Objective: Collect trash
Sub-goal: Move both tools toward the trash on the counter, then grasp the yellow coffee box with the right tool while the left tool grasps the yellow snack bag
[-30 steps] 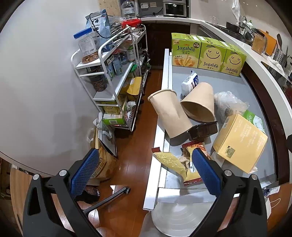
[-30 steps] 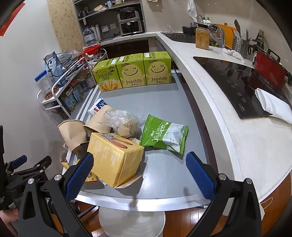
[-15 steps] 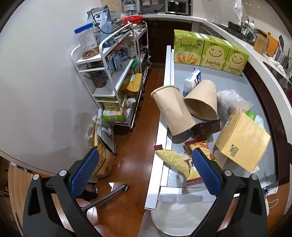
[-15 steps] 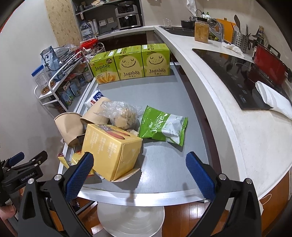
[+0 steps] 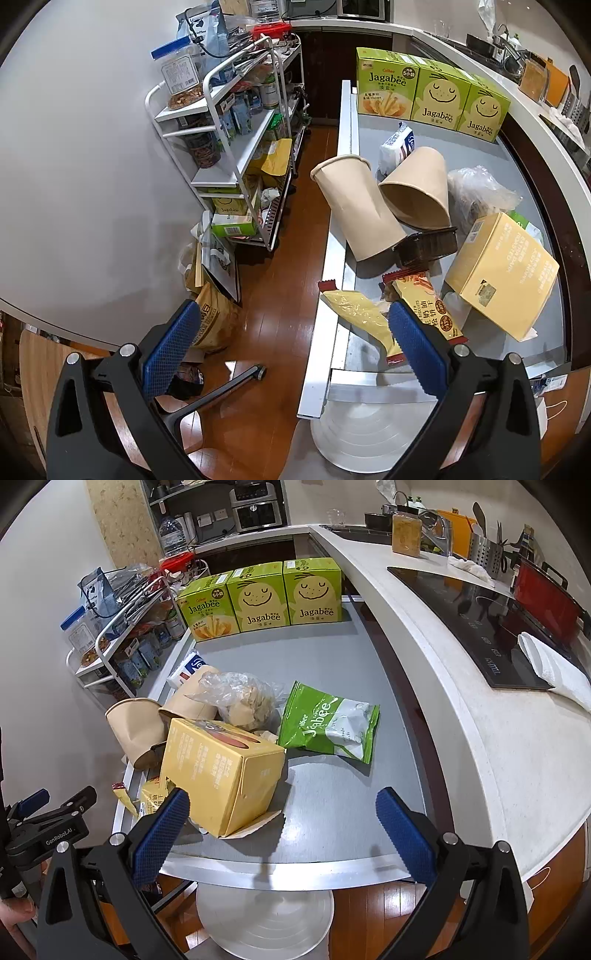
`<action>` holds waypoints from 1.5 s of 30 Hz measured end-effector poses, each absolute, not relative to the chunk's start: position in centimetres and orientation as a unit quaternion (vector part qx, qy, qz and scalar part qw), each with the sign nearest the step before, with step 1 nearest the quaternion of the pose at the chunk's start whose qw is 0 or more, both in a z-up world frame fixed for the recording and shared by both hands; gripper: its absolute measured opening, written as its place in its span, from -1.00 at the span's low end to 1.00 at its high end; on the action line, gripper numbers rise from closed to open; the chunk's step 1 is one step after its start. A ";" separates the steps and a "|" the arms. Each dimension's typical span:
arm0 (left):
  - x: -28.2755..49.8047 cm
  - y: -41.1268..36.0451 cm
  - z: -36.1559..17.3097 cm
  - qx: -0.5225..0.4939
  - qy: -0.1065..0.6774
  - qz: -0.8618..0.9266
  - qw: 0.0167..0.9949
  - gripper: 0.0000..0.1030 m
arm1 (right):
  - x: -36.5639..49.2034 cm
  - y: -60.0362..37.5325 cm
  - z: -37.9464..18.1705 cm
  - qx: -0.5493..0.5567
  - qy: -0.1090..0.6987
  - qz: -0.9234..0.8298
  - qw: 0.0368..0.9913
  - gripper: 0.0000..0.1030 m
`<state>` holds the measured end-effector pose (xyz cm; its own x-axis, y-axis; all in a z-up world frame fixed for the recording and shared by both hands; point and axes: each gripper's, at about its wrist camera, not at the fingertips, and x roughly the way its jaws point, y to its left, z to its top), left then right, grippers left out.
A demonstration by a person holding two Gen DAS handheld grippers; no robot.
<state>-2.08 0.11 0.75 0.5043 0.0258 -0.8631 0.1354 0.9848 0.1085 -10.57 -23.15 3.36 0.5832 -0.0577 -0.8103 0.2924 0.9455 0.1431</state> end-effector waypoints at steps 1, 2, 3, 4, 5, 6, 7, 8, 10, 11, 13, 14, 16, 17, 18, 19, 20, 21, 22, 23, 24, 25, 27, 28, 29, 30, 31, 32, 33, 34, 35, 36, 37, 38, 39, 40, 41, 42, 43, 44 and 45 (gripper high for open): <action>-2.1 0.1 0.8 0.082 0.497 -0.031 0.864 0.97 | -10.6 -23.2 3.4 0.132 0.446 -0.099 0.880 0.92; -2.1 0.1 0.8 0.081 0.496 -0.031 0.864 0.97 | -10.6 -23.1 3.3 0.133 0.446 -0.098 0.880 0.92; -2.1 0.1 0.8 0.081 0.496 -0.031 0.864 0.97 | -10.6 -23.1 3.3 0.134 0.446 -0.098 0.880 0.92; -2.1 0.1 0.8 0.081 0.496 -0.031 0.864 0.97 | -10.7 -23.1 3.3 0.134 0.446 -0.097 0.880 0.92; -2.1 0.1 0.8 0.081 0.496 -0.031 0.864 0.97 | -10.7 -23.0 3.2 0.134 0.445 -0.097 0.880 0.92; -2.1 0.1 0.8 0.081 0.496 -0.030 0.864 0.97 | -10.7 -23.0 3.2 0.134 0.445 -0.097 0.880 0.92; -2.1 0.1 0.8 0.081 0.495 -0.031 0.864 0.97 | -10.7 -23.0 3.2 0.134 0.445 -0.097 0.880 0.92; -2.1 0.2 0.8 0.081 0.495 -0.031 0.865 0.97 | -10.7 -23.0 3.3 0.135 0.445 -0.096 0.880 0.92; -2.2 0.3 0.9 0.081 0.494 -0.031 0.865 0.97 | -10.8 -22.9 3.3 0.136 0.445 -0.095 0.880 0.92; -2.2 0.3 0.9 0.081 0.493 -0.031 0.865 0.97 | -10.9 -22.9 3.3 0.137 0.445 -0.095 0.880 0.92; -2.3 0.3 1.0 0.082 0.493 -0.030 0.865 0.97 | -10.9 -22.9 3.2 0.137 0.445 -0.095 0.880 0.92; -2.3 0.2 1.0 0.083 0.493 -0.029 0.865 0.97 | -10.9 -22.9 3.2 0.137 0.446 -0.095 0.880 0.92; -2.3 0.3 0.9 0.083 0.494 -0.029 0.865 0.97 | -10.9 -22.8 3.2 0.136 0.446 -0.095 0.880 0.92; -2.3 0.3 1.0 0.082 0.494 -0.029 0.865 0.97 | -10.9 -22.9 3.2 0.137 0.446 -0.094 0.880 0.92; -2.3 0.3 0.9 0.081 0.494 -0.029 0.865 0.97 | -10.9 -22.8 3.2 0.137 0.446 -0.094 0.880 0.92; -2.4 0.4 0.9 0.081 0.495 -0.029 0.865 0.97 | -11.0 -22.8 3.1 0.137 0.446 -0.094 0.880 0.92; -2.4 0.4 0.9 0.081 0.494 -0.029 0.865 0.97 | -11.0 -22.8 3.1 0.137 0.446 -0.094 0.880 0.92; -2.4 0.4 0.9 0.081 0.494 -0.029 0.865 0.97 | -11.0 -22.7 3.1 0.137 0.446 -0.093 0.880 0.92; -2.4 0.4 0.9 0.081 0.494 -0.029 0.865 0.97 | -11.0 -22.6 3.0 0.137 0.446 -0.093 0.880 0.92; -2.3 0.4 0.9 0.081 0.494 -0.029 0.865 0.97 | -11.0 -22.6 3.0 0.137 0.446 -0.092 0.879 0.92; -2.4 0.5 0.9 0.081 0.493 -0.028 0.866 0.97 | -11.1 -22.5 3.0 0.137 0.447 -0.092 0.879 0.92; -2.4 0.5 0.9 0.080 0.493 -0.029 0.866 0.97 | -11.1 -22.5 2.9 0.137 0.447 -0.092 0.879 0.92; -2.4 0.5 0.9 0.080 0.493 -0.028 0.866 0.97 | -11.1 -22.4 2.9 0.136 0.447 -0.092 0.879 0.92; -2.4 0.5 0.9 0.081 0.493 -0.028 0.866 0.97 | -11.2 -22.4 2.9 0.137 0.447 -0.093 0.879 0.92; -2.4 0.5 0.9 0.080 0.493 -0.029 0.866 0.97 | -11.2 -22.5 2.9 0.138 0.448 -0.093 0.878 0.92; -2.4 0.5 0.9 0.080 0.494 -0.029 0.866 0.97 | -11.2 -22.6 2.9 0.139 0.449 -0.093 0.878 0.92; -2.4 0.5 0.9 0.080 0.494 -0.030 0.865 0.97 | -11.2 -22.6 2.8 0.140 0.450 -0.094 0.877 0.92; -2.4 0.5 0.9 0.080 0.494 -0.031 0.865 0.97 | -11.2 -22.7 2.8 0.140 0.452 -0.094 0.876 0.92; -2.4 0.5 0.9 0.080 0.495 -0.032 0.865 0.97 | -11.2 -22.7 2.7 0.141 0.454 -0.094 0.875 0.92; -2.4 0.4 0.9 0.080 0.495 -0.032 0.864 0.97 | -11.1 -22.8 2.6 0.141 0.455 -0.093 0.874 0.92; -2.4 0.4 0.8 0.079 0.496 -0.034 0.864 0.97 | -11.1 -22.8 2.5 0.141 0.456 -0.092 0.874 0.92; -2.4 0.4 0.8 0.077 0.497 -0.036 0.864 0.97 | -11.1 -22.7 2.4 0.139 0.458 -0.090 0.873 0.92; -2.4 0.5 0.7 0.074 0.498 -0.039 0.863 0.97 | -11.1 -22.7 2.3 0.136 0.459 -0.085 0.874 0.92; -2.4 0.5 0.5 0.070 0.500 -0.046 0.862 0.97 | -11.1 -22.6 2.3 0.132 0.459 -0.082 0.875 0.92; -2.3 0.6 0.4 0.064 0.504 -0.052 0.860 0.97 | -11.0 -22.3 2.2 0.122 0.460 -0.079 0.876 0.92; -2.3 0.8 0.2 0.059 0.508 -0.054 0.858 0.97 | -11.0 -22.1 2.2 0.113 0.461 -0.076 0.877 0.92; -2.3 0.9 0.0 0.056 0.511 -0.054 0.856 0.97 | -10.9 -21.7 2.1 0.097 0.463 -0.073 0.878 0.92; -2.3 1.1 -0.2 0.053 0.516 -0.052 0.853 0.97 | -10.8 -21.3 2.1 0.081 0.465 -0.070 0.879 0.92; -2.2 1.2 -0.4 0.052 0.519 -0.050 0.852 0.97 | -10.7 -21.1 2.0 0.072 0.465 -0.068 0.880 0.92; -2.2 1.3 -0.4 0.053 0.520 -0.049 0.851 0.97 | -10.5 -20.7 1.9 0.061 0.466 -0.063 0.880 0.92; -2.3 1.4 -0.5 0.054 0.521 -0.048 0.851 0.97 | -10.3 -20.3 1.8 0.053 0.469 -0.057 0.880 0.92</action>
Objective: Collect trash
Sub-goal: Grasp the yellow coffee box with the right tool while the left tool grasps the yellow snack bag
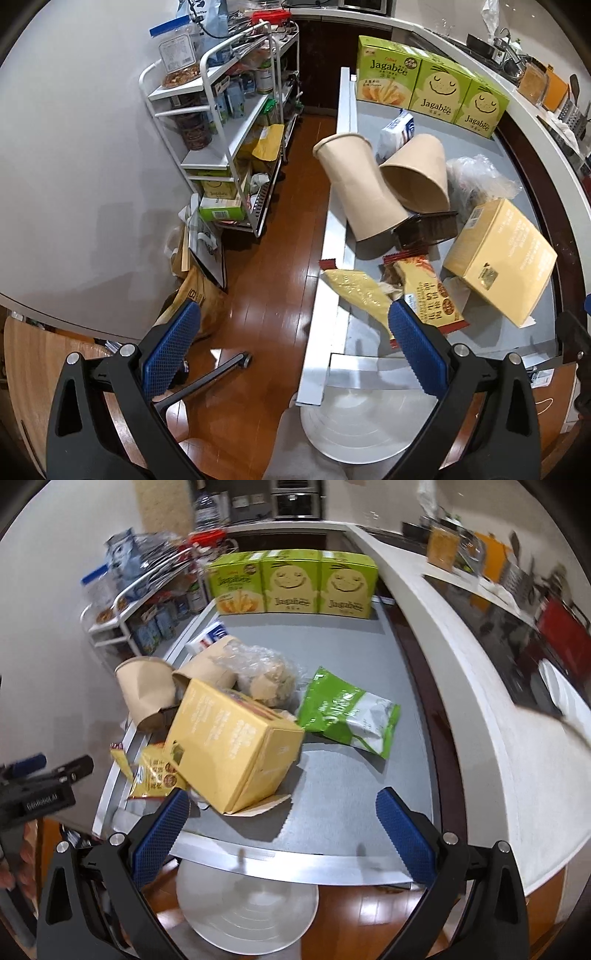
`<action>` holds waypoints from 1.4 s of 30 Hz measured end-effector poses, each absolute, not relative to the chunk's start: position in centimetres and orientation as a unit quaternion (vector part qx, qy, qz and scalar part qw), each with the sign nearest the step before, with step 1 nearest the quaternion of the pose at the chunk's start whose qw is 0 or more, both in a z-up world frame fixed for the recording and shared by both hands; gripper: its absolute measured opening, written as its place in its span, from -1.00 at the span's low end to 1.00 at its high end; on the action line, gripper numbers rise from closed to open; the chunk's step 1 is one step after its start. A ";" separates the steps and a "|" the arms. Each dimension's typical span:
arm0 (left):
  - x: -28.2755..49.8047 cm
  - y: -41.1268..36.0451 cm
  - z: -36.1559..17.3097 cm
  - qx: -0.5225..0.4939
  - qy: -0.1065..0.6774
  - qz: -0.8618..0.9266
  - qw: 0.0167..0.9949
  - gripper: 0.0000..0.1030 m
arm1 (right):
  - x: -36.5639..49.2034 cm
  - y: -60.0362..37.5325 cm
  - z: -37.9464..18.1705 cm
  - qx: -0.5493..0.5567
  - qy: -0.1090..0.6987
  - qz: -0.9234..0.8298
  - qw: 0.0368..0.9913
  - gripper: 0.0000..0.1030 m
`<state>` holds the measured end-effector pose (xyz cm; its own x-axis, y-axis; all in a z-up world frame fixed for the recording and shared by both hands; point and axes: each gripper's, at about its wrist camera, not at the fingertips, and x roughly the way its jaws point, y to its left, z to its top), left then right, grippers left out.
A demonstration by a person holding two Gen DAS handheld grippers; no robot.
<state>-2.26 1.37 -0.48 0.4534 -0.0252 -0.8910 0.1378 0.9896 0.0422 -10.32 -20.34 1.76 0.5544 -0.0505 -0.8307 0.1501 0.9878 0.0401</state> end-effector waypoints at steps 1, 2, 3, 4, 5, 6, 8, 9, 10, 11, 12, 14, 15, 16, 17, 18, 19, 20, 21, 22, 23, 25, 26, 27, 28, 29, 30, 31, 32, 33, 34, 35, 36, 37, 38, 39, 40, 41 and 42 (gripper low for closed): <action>-2.3 1.4 -0.5 0.055 0.520 -0.048 0.851 0.97 | -10.1 -20.1 1.6 0.049 0.472 -0.053 0.879 0.92; -2.2 1.5 -0.4 0.057 0.518 -0.049 0.852 0.97 | -9.8 -20.0 1.5 0.050 0.476 -0.052 0.877 0.92; -2.1 1.5 -0.4 0.059 0.517 -0.048 0.853 0.97 | -9.5 -20.0 1.3 0.059 0.482 -0.052 0.873 0.92; -1.9 1.6 -0.3 0.061 0.515 -0.047 0.854 0.97 | -9.0 -20.2 1.1 0.082 0.492 -0.057 0.865 0.92; -1.8 1.6 -0.2 0.064 0.513 -0.045 0.855 0.97 | -8.6 -20.5 0.8 0.107 0.499 -0.059 0.858 0.92; -1.5 1.6 0.0 0.066 0.509 -0.042 0.857 0.97 | -8.2 -20.8 0.5 0.137 0.505 -0.056 0.850 0.92; -1.2 1.8 0.3 0.067 0.505 -0.040 0.859 0.97 | -7.4 -21.1 -0.1 0.185 0.512 -0.052 0.837 0.92; -1.1 1.9 0.5 0.066 0.503 -0.040 0.861 0.97 | -7.0 -20.9 -0.3 0.185 0.515 -0.054 0.835 0.92; -1.0 2.0 0.6 0.065 0.501 -0.040 0.862 0.97 | -6.4 -20.4 -0.5 0.169 0.519 -0.059 0.836 0.92; -0.9 2.0 0.6 0.065 0.501 -0.040 0.862 0.97 | -6.1 -20.0 -0.4 0.152 0.518 -0.059 0.839 0.92; -0.9 2.1 0.6 0.066 0.501 -0.041 0.862 0.97 | -6.0 -19.4 0.0 0.126 0.513 -0.056 0.847 0.92; -0.8 2.3 0.4 0.067 0.503 -0.042 0.861 0.97 | -5.9 -18.0 1.2 0.034 0.491 -0.052 0.869 0.92; -0.8 2.5 0.2 0.065 0.505 -0.043 0.859 0.97 | -5.9 -17.4 1.5 -0.004 0.483 -0.044 0.875 0.92; -0.8 2.7 0.1 0.061 0.509 -0.045 0.858 0.97 | -6.0 -16.4 1.8 -0.056 0.473 -0.025 0.879 0.92; -0.8 2.8 -0.1 0.056 0.512 -0.048 0.856 0.97 | -5.9 -15.9 1.9 -0.085 0.470 -0.013 0.879 0.92; -0.6 2.9 -0.4 0.049 0.518 -0.052 0.853 0.97 | -5.8 -15.3 1.8 -0.113 0.468 0.001 0.876 0.92; -0.6 2.9 -0.5 0.046 0.520 -0.055 0.851 0.97 | -5.6 -14.6 1.6 -0.143 0.469 0.017 0.871 0.92; -0.5 2.9 -0.7 0.042 0.523 -0.060 0.849 0.97 | -5.4 -14.1 1.3 -0.165 0.471 0.025 0.866 0.92; -0.5 2.8 -0.8 0.037 0.526 -0.072 0.847 0.97 | -5.3 -13.7 1.1 -0.179 0.472 0.030 0.863 0.92; -0.5 2.7 -1.0 0.034 0.529 -0.087 0.843 0.97 | -5.1 -13.1 0.6 -0.208 0.472 0.038 0.856 0.92; -0.6 2.5 -1.1 0.032 0.533 -0.103 0.839 0.97 | -5.1 -12.8 0.4 -0.225 0.470 0.041 0.853 0.92; -1.1 1.9 -1.5 0.044 0.535 -0.131 0.833 0.97 | -5.1 -12.2 -0.2 -0.257 0.469 0.048 0.844 0.92; -1.4 1.5 -1.7 0.054 0.535 -0.140 0.832 0.97 | -5.0 -12.0 -0.6 -0.270 0.469 0.054 0.839 0.92; -1.8 1.2 -2.0 0.067 0.534 -0.147 0.830 0.97 | -4.8 -11.9 -0.9 -0.282 0.470 0.058 0.834 0.91; -2.2 1.1 -2.2 0.076 0.534 -0.149 0.829 0.97 | -4.6 -11.9 -1.3 -0.294 0.471 0.063 0.829 0.89; -2.5 1.0 -2.5 0.084 0.535 -0.149 0.827 0.97 | -4.3 -11.7 -1.6 -0.305 0.472 0.068 0.824 0.87; -2.7 0.9 -2.7 0.086 0.539 -0.150 0.824 0.97 | -3.8 -11.6 -1.9 -0.307 0.478 0.075 0.820 0.66; -2.8 0.9 -3.0 0.082 0.543 -0.155 0.821 0.97 | -3.4 -11.8 -2.1 -0.300 0.488 0.079 0.816 0.58; -2.8 0.8 -3.0 0.078 0.546 -0.159 0.819 0.97 | -3.2 -12.3 -2.0 -0.294 0.492 0.080 0.816 0.57; -2.9 0.7 -3.1 0.066 0.551 -0.167 0.815 0.97 | -3.0 -12.7 -1.8 -0.282 0.496 0.083 0.817 0.57; -2.8 0.7 -3.1 0.058 0.554 -0.171 0.813 0.97 | -2.8 -13.2 -1.5 -0.267 0.499 0.083 0.820 0.57; -2.7 0.6 -3.1 0.045 0.558 -0.178 0.809 0.97 | -2.6 -13.6 -1.3 -0.256 0.501 0.078 0.823 0.57; -2.5 0.2 -3.2 0.024 0.566 -0.189 0.802 0.97 | -2.6 -13.9 -1.1 -0.244 0.502 0.070 0.827 0.57; -2.3 -0.2 -3.2 0.015 0.568 -0.191 0.800 0.97 | -2.6 -14.5 -0.9 -0.228 0.505 0.059 0.831 0.56; -2.1 -0.6 -3.3 0.005 0.571 -0.191 0.798 0.97 | -2.6 -14.9 -0.7 -0.214 0.507 0.051 0.834 0.56; -1.8 -1.2 -3.6 -0.005 0.577 -0.190 0.794 0.97 | -2.7 -15.3 -0.6 -0.200 0.509 0.044 0.836 0.56; -1.6 -1.8 -3.8 -0.010 0.582 -0.190 0.791 0.97 | -2.8 -15.9 -0.4 -0.175 0.513 0.037 0.839 0.56; -1.4 -2.3 -4.0 -0.012 0.585 -0.187 0.789 0.97 | -2.9 -16.3 -0.3 -0.161 0.516 0.033 0.841 0.55; -1.1 -3.1 -4.3 -0.007 0.586 -0.185 0.789 0.97 | -3.0 -16.8 -0.2 -0.148 0.518 0.027 0.842 0.52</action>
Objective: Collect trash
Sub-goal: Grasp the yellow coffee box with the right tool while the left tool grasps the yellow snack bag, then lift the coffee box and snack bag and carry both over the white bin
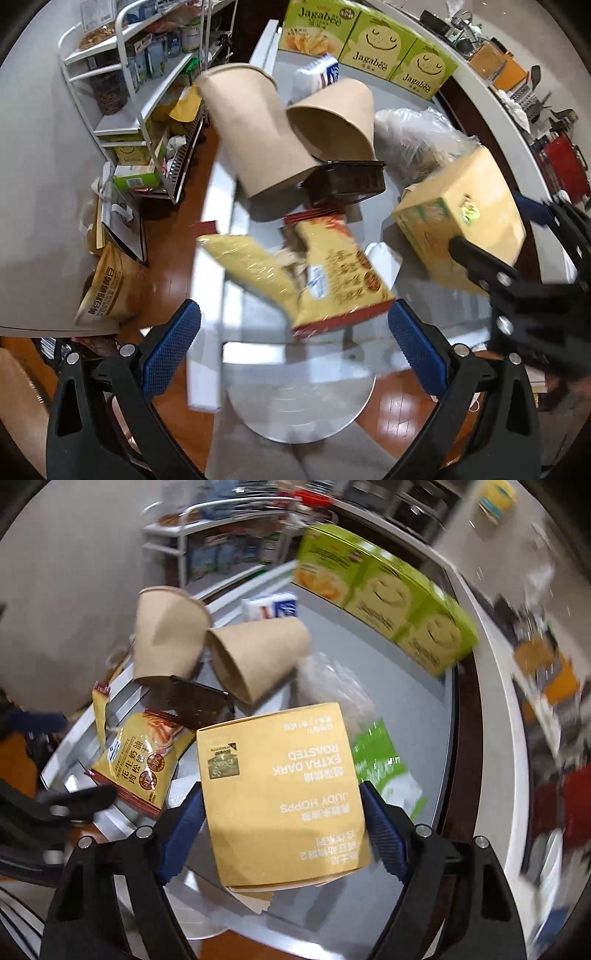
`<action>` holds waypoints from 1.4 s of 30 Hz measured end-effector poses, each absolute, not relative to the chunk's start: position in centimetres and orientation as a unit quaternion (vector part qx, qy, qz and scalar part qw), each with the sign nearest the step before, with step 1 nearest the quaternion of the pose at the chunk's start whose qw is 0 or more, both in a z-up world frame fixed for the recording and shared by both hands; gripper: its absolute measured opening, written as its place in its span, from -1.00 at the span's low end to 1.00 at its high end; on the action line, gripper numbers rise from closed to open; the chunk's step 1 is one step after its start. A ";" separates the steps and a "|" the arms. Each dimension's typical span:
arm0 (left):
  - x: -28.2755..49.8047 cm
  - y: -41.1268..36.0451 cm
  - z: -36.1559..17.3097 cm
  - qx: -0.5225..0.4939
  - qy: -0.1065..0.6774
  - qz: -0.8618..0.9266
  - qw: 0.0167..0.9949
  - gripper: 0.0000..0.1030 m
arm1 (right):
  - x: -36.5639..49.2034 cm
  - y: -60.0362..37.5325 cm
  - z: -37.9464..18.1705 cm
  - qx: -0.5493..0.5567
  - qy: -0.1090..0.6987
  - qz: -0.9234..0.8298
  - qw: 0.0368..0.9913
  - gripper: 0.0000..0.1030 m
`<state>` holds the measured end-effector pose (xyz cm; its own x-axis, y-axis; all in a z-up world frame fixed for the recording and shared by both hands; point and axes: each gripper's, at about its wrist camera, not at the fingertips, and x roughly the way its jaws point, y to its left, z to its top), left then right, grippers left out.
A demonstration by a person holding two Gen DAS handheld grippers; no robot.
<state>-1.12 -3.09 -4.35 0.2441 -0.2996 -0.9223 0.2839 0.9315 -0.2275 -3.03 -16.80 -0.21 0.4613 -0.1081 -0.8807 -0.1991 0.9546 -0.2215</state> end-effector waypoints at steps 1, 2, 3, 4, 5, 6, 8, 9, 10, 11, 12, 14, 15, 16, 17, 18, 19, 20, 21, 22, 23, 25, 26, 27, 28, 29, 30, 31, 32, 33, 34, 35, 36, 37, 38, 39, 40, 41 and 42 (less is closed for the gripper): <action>-1.0 -3.7 -4.6 -0.001 0.585 -0.187 0.789 0.97 | -3.2 -17.3 -0.2 -0.143 0.519 0.015 0.843 0.51; -1.0 -4.0 -4.8 0.003 0.584 -0.188 0.790 0.97 | -3.1 -17.6 -0.3 -0.143 0.520 0.003 0.842 0.51; -0.8 -4.7 -5.2 0.015 0.587 -0.183 0.789 0.97 | -3.2 -18.3 -0.5 -0.137 0.523 -0.006 0.842 0.51; -0.7 -5.0 -5.5 0.022 0.588 -0.180 0.788 0.97 | -3.3 -18.7 -0.5 -0.127 0.524 -0.005 0.842 0.51; -0.6 -5.4 -5.7 0.030 0.590 -0.179 0.787 0.97 | -3.5 -19.4 -0.5 -0.108 0.527 -0.001 0.843 0.50; -0.5 -5.7 -6.0 0.034 0.592 -0.178 0.785 0.97 | -3.5 -19.8 -0.5 -0.097 0.529 -0.001 0.843 0.50; 0.0 -5.5 -6.3 0.027 0.597 -0.175 0.783 0.97 | -3.7 -20.7 -0.6 -0.078 0.531 -0.004 0.844 0.50; 0.2 -5.4 -6.5 0.020 0.599 -0.173 0.781 0.97 | -3.8 -20.9 -0.6 -0.073 0.532 -0.006 0.843 0.50; 0.4 -5.2 -6.7 0.016 0.601 -0.170 0.781 0.97 | -3.7 -21.0 -0.7 -0.072 0.534 -0.008 0.843 0.50; 0.7 -5.0 -6.9 0.006 0.601 -0.170 0.781 0.97 | -3.8 -21.2 -0.8 -0.069 0.535 -0.009 0.842 0.50; 0.9 -4.9 -7.1 -0.003 0.600 -0.172 0.781 0.97 | -3.8 -21.2 -0.8 -0.068 0.535 -0.009 0.842 0.50; 1.2 -4.6 -6.9 -0.020 0.593 -0.183 0.784 0.90 | -3.9 -21.1 -0.9 -0.067 0.536 -0.008 0.842 0.50; 1.3 -4.6 -7.0 -0.021 0.592 -0.187 0.784 0.87 | -4.0 -21.1 -1.0 -0.066 0.537 -0.007 0.841 0.50; 1.3 -4.6 -7.0 -0.018 0.593 -0.189 0.782 0.75 | -4.0 -21.1 -1.0 -0.065 0.537 -0.007 0.841 0.50; 1.3 -4.6 -7.1 -0.018 0.596 -0.197 0.778 0.66 | -4.3 -21.1 -0.9 -0.065 0.537 -0.008 0.841 0.50; 1.2 -4.6 -7.0 -0.015 0.594 -0.198 0.779 0.64 | -4.3 -21.1 -1.0 -0.066 0.537 -0.009 0.841 0.50; 1.2 -4.5 -7.0 -0.016 0.595 -0.199 0.778 0.63 | -4.3 -21.1 -1.1 -0.065 0.538 -0.009 0.840 0.50; 1.2 -4.4 -6.9 -0.020 0.596 -0.199 0.777 0.63 | -4.3 -21.2 -1.1 -0.064 0.539 -0.009 0.840 0.50; 1.1 -4.4 -6.8 -0.024 0.598 -0.197 0.777 0.63 | -4.3 -21.2 -1.2 -0.062 0.539 -0.009 0.840 0.50; 1.2 -4.3 -6.7 -0.026 0.600 -0.192 0.776 0.63 | -4.3 -21.2 -1.2 -0.061 0.539 -0.008 0.840 0.50; 1.2 -4.1 -6.8 -0.026 0.601 -0.190 0.776 0.63 | -4.2 -21.2 -1.3 -0.059 0.539 -0.007 0.840 0.50; 1.5 -4.2 -6.9 -0.019 0.599 -0.188 0.778 0.63 | -4.0 -21.1 -1.5 -0.062 0.542 -0.007 0.838 0.50; 1.4 -4.5 -6.9 -0.005 0.596 -0.187 0.781 0.63 | -3.8 -21.0 -1.7 -0.064 0.545 -0.008 0.836 0.51; 1.4 -4.8 -7.0 0.009 0.593 -0.186 0.783 0.63 | -3.7 -21.1 -1.9 -0.065 0.548 -0.008 0.834 0.51; 1.4 -5.1 -7.1 0.022 0.592 -0.187 0.784 0.63 | -3.6 -21.1 -2.1 -0.064 0.551 -0.009 0.832 0.51; 1.2 -5.4 -7.2 0.035 0.590 -0.191 0.783 0.62 | -3.4 -21.2 -2.3 -0.058 0.555 -0.010 0.829 0.51; 1.1 -5.6 -7.2 0.038 0.588 -0.195 0.784 0.59 | -3.3 -21.3 -2.4 -0.052 0.558 -0.010 0.828 0.53; 1.0 -5.6 -7.1 0.034 0.583 -0.207 0.785 0.45 | -3.2 -21.5 -2.5 -0.044 0.560 -0.010 0.827 0.60; 0.9 -5.7 -7.1 0.032 0.582 -0.213 0.784 0.35 | -3.2 -21.8 -2.5 -0.032 0.560 -0.012 0.828 0.66; 0.9 -5.8 -7.1 0.033 0.581 -0.217 0.784 0.33 | -3.2 -22.0 -2.4 -0.024 0.556 -0.014 0.830 0.77; 0.9 -5.7 -7.0 0.034 0.581 -0.219 0.783 0.28 | -3.2 -22.2 -2.2 -0.016 0.552 -0.015 0.834 0.87; 0.9 -5.7 -7.0 0.034 0.582 -0.221 0.782 0.22 | -3.2 -22.3 -2.0 -0.008 0.547 -0.016 0.837 0.90; 1.0 -5.6 -7.0 0.036 0.585 -0.220 0.780 0.21 | -3.2 -22.4 -1.9 -0.003 0.544 -0.016 0.839 0.91; 1.0 -5.5 -7.1 0.035 0.587 -0.220 0.778 0.21 | -3.1 -22.5 -1.9 0.003 0.544 -0.015 0.839 0.91; 1.1 -5.4 -7.1 0.031 0.590 -0.219 0.777 0.21 | -3.1 -22.6 -1.9 0.010 0.544 -0.010 0.839 0.91; 1.2 -5.1 -7.1 0.021 0.596 -0.215 0.773 0.21 | -3.1 -22.7 -2.0 0.016 0.545 -0.008 0.838 0.91; 1.2 -4.9 -7.1 0.013 0.599 -0.214 0.771 0.22 | -3.1 -22.8 -2.1 0.018 0.546 -0.012 0.837 0.91; 1.3 -4.8 -7.2 0.007 0.602 -0.214 0.769 0.24 | -3.1 -22.9 -2.2 0.018 0.546 -0.017 0.837 0.91; 1.2 -4.8 -7.0 0.005 0.603 -0.215 0.768 0.27 | -3.1 -22.9 -2.3 0.015 0.546 -0.025 0.837 0.91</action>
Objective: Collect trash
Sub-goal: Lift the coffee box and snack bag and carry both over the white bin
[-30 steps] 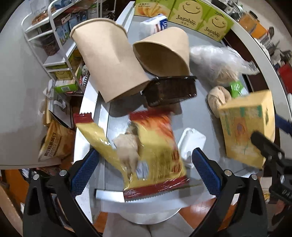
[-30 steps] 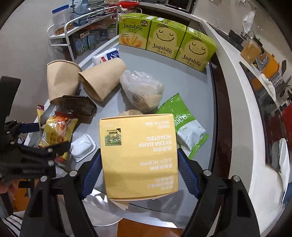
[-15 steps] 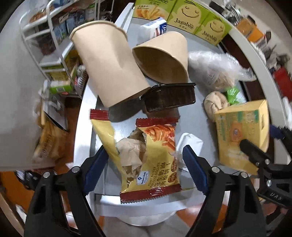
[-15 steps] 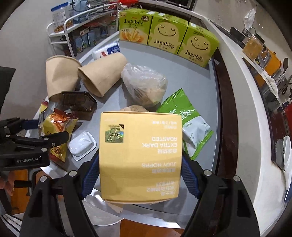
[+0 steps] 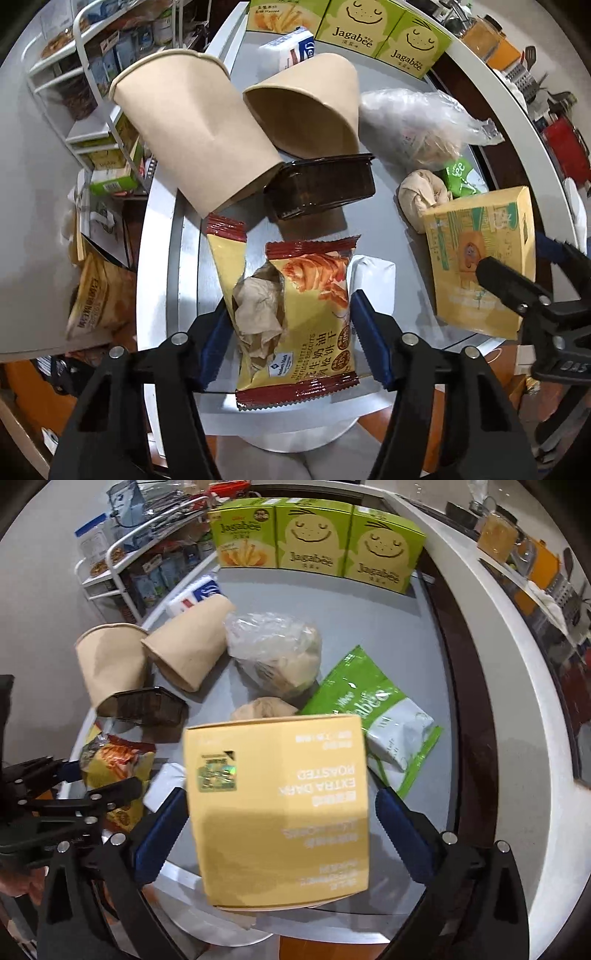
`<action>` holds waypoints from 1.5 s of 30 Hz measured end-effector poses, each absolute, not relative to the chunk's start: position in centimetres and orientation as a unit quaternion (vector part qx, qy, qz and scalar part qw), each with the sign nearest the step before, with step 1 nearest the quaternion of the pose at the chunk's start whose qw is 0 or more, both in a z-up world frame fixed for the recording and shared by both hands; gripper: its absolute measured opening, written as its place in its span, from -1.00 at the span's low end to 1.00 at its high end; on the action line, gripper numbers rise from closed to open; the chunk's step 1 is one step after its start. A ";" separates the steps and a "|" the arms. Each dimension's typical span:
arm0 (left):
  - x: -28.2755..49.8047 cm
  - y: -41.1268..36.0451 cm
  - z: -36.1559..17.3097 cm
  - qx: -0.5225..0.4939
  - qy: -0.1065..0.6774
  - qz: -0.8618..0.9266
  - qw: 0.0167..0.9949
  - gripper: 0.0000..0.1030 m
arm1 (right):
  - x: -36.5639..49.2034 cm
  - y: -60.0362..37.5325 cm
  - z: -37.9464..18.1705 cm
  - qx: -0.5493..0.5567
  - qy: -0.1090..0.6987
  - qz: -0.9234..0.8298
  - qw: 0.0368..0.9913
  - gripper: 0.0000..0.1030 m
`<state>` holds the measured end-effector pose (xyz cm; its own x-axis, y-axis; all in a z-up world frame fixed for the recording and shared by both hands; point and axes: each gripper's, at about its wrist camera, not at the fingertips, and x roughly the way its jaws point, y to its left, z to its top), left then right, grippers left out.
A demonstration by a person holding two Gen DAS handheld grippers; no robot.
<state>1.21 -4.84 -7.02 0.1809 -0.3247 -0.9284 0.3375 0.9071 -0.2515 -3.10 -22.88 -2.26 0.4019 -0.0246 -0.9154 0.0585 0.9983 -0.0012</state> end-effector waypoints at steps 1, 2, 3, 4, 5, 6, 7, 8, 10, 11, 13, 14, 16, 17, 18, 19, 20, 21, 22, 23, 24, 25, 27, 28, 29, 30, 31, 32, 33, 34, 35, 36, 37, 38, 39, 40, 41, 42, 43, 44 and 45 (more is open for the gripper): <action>1.2 -4.8 -7.0 0.007 0.604 -0.216 0.768 0.36 | -3.2 -22.9 -2.3 0.017 0.545 -0.027 0.838 0.91; 1.1 -4.8 -7.0 0.011 0.604 -0.214 0.767 0.41 | -3.3 -23.0 -2.4 0.022 0.544 -0.024 0.838 0.91; 1.0 -5.0 -7.1 0.015 0.604 -0.215 0.768 0.41 | -3.3 -23.1 -2.5 0.027 0.545 -0.020 0.838 0.91; 0.8 -5.1 -7.1 0.019 0.602 -0.216 0.768 0.41 | -3.3 -23.2 -2.5 0.036 0.547 -0.017 0.836 0.88; 0.7 -5.3 -7.1 0.026 0.600 -0.217 0.769 0.41 | -3.3 -23.3 -2.6 0.040 0.547 -0.019 0.836 0.80; 0.6 -5.4 -7.1 0.030 0.599 -0.219 0.769 0.41 | -3.3 -23.5 -2.7 0.045 0.548 -0.022 0.835 0.56; 0.5 -5.5 -7.1 0.030 0.599 -0.221 0.769 0.41 | -3.4 -23.6 -2.7 0.051 0.549 -0.021 0.834 0.51; 0.4 -5.6 -7.0 0.029 0.599 -0.224 0.768 0.34 | -3.4 -23.7 -2.6 0.056 0.549 -0.024 0.834 0.50; 0.3 -5.7 -6.9 0.026 0.598 -0.234 0.766 0.14 | -3.5 -23.8 -2.6 0.059 0.551 -0.023 0.832 0.50; 0.3 -5.7 -6.9 0.024 0.600 -0.235 0.765 0.02 | -3.6 -23.7 -2.6 0.060 0.551 -0.022 0.832 0.49; 0.2 -5.6 -6.8 0.024 0.600 -0.241 0.763 -0.04 | -3.8 -23.8 -2.4 0.061 0.548 -0.023 0.834 0.49; 0.2 -5.6 -6.8 0.024 0.600 -0.242 0.762 -0.08 | -4.0 -23.8 -2.2 0.062 0.546 -0.025 0.835 0.49; 0.2 -5.3 -6.6 0.013 0.600 -0.247 0.761 -0.13 | -4.4 -24.0 -1.8 0.067 0.542 -0.025 0.838 0.49; 0.2 -5.2 -6.5 0.007 0.600 -0.250 0.760 -0.20 | -4.5 -24.0 -1.5 0.070 0.539 -0.025 0.839 0.49; 0.2 -5.0 -6.3 0.002 0.599 -0.251 0.760 -0.21 | -4.7 -24.1 -1.4 0.071 0.538 -0.025 0.840 0.49; 0.1 -4.8 -6.2 0.000 0.598 -0.252 0.761 -0.21 | -4.8 -24.2 -1.2 0.072 0.537 -0.026 0.840 0.49; 0.1 -4.7 -6.0 -0.001 0.596 -0.253 0.762 -0.21 | -4.9 -24.2 -0.9 0.075 0.535 -0.026 0.841 0.49; 0.1 -4.6 -5.8 -0.003 0.593 -0.254 0.765 -0.21 | -5.0 -24.2 -0.7 0.077 0.532 -0.026 0.843 0.49; 0.0 -4.5 -5.6 -0.005 0.591 -0.254 0.766 -0.21 | -5.1 -24.3 -0.5 0.079 0.531 -0.025 0.844 0.49; 0.1 -4.5 -5.4 -0.009 0.590 -0.255 0.766 -0.21 | -5.2 -24.3 -0.4 0.081 0.529 -0.025 0.844 0.49; 0.0 -4.4 -5.3 -0.012 0.589 -0.256 0.766 -0.21 | -5.2 -24.3 -0.3 0.081 0.528 -0.025 0.845 0.49; 0.0 -4.4 -5.2 -0.014 0.587 -0.257 0.767 -0.21 | -5.3 -24.4 -0.2 0.082 0.527 -0.026 0.846 0.49; -0.1 -4.4 -4.8 -0.014 0.583 -0.261 0.770 -0.21 | -5.4 -24.5 0.0 0.084 0.525 -0.024 0.847 0.49; -0.3 -4.4 -4.6 -0.014 0.580 -0.262 0.771 -0.21 | -5.5 -24.5 0.1 0.084 0.524 -0.024 0.847 0.49; -0.4 -4.4 -4.2 -0.014 0.576 -0.264 0.774 -0.21 | -5.6 -24.4 0.3 0.085 0.522 -0.022 0.848 0.49; -0.5 -4.4 -4.0 -0.015 0.573 -0.265 0.775 -0.21 | -5.8 -24.4 0.5 0.086 0.520 -0.020 0.849 0.49; -0.7 -4.3 -3.7 -0.017 0.571 -0.267 0.776 -0.21 | -5.9 -24.4 0.7 0.087 0.519 -0.019 0.850 0.49; -0.8 -4.2 -3.3 -0.018 0.568 -0.268 0.778 -0.21 | -6.0 -24.3 1.0 0.090 0.516 -0.016 0.852 0.49; -1.0 -4.2 -2.9 -0.017 0.564 -0.270 0.781 -0.21 | -6.2 -24.3 1.3 0.093 0.514 -0.013 0.853 0.49; -1.2 -4.2 -2.5 -0.014 0.559 -0.270 0.784 -0.21 | -6.3 -24.3 1.5 0.095 0.513 -0.010 0.853 0.49; -1.4 -4.2 -2.2 -0.010 0.554 -0.271 0.787 -0.21 | -6.6 -24.3 1.9 0.098 0.510 -0.007 0.854 0.49; -1.7 -4.2 -1.7 -0.005 0.547 -0.272 0.792 -0.21 | -6.9 -24.2 2.2 0.100 0.507 -0.003 0.856 0.49; -1.9 -4.2 -1.3 0.000 0.542 -0.271 0.796 -0.21 | -7.3 -24.1 2.6 0.101 0.505 0.001 0.857 0.49; -2.1 -4.2 -1.0 0.004 0.538 -0.271 0.799 -0.21 | -7.6 -24.1 2.9 0.100 0.503 0.004 0.859 0.49; -2.4 -4.1 -0.7 0.008 0.533 -0.270 0.802 -0.21 | -7.9 -24.0 3.1 0.100 0.501 0.005 0.860 0.49; -2.7 -4.1 -0.3 0.013 0.528 -0.268 0.806 -0.21 | -8.2 -23.9 3.4 0.099 0.499 0.006 0.861 0.49; -2.8 -4.1 -0.1 0.016 0.524 -0.267 0.808 -0.21 | -8.7 -23.9 3.7 0.099 0.497 0.008 0.862 0.49; -3.0 -4.0 0.1 0.019 0.521 -0.267 0.811 -0.21 | -9.0 -23.8 3.9 0.099 0.496 0.010 0.863 0.49; -3.2 -3.9 0.2 0.021 0.519 -0.267 0.812 -0.21 | -9.4 -23.8 4.1 0.099 0.494 0.012 0.864 0.49; -3.4 -3.9 0.3 0.021 0.518 -0.268 0.812 -0.21 | -9.7 -23.8 4.2 0.100 0.494 0.014 0.864 0.49; -3.7 -3.7 0.4 0.022 0.518 -0.269 0.812 -0.21 | -10.0 -23.7 4.2 0.102 0.494 0.018 0.863 0.49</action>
<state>-3.68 -3.74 0.44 0.3195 -0.4147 -0.8520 0.4592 0.8543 -0.2436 -9.98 -23.69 4.25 0.5119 0.1325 -0.8488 0.0699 0.9783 0.1948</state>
